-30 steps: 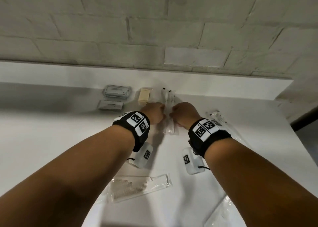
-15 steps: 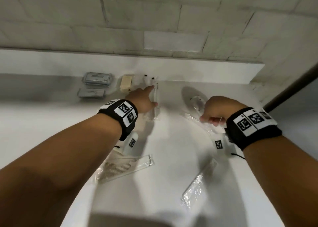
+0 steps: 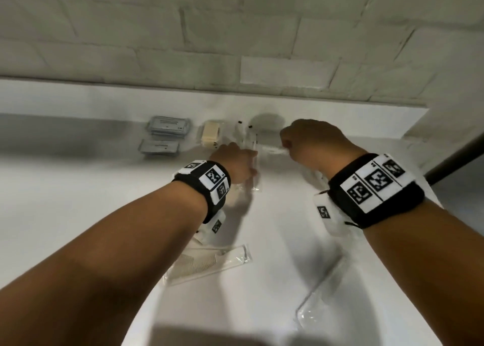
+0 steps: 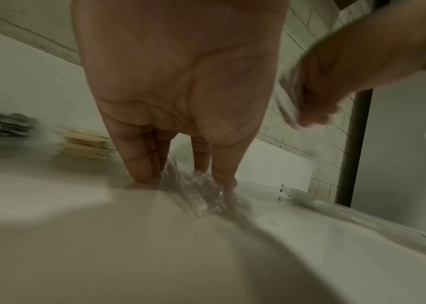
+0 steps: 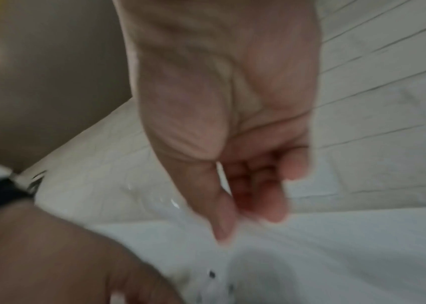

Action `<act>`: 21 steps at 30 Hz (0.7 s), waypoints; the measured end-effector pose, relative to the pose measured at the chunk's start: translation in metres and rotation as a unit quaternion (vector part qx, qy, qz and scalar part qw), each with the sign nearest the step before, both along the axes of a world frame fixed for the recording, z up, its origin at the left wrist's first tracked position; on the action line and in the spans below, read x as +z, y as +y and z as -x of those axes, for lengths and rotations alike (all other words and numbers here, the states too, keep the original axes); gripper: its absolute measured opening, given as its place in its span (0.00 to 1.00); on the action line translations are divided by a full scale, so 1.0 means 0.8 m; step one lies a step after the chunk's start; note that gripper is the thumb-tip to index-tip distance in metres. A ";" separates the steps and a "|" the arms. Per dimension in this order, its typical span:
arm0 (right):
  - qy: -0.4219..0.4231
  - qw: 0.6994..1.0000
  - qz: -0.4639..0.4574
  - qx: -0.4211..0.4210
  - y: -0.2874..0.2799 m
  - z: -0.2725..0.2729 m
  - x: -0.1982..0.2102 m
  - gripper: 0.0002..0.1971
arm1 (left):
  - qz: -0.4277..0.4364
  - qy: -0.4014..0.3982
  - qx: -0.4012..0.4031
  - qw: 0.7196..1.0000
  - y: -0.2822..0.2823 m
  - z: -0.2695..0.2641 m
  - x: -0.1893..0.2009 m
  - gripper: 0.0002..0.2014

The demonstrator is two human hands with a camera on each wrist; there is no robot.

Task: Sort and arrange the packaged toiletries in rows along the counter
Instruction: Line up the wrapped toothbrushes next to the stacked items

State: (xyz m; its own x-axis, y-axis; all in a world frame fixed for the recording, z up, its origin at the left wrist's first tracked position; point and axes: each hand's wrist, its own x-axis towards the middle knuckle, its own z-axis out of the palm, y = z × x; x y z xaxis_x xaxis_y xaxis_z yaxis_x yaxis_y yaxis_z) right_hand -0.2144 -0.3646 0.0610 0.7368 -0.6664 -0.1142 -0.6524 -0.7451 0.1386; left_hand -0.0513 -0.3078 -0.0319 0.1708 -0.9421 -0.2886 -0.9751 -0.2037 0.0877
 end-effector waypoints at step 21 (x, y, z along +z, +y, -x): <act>-0.114 0.957 -0.138 -0.228 0.004 -0.030 -0.098 0.23 | 0.028 0.030 0.030 0.999 0.007 0.002 -0.002 0.27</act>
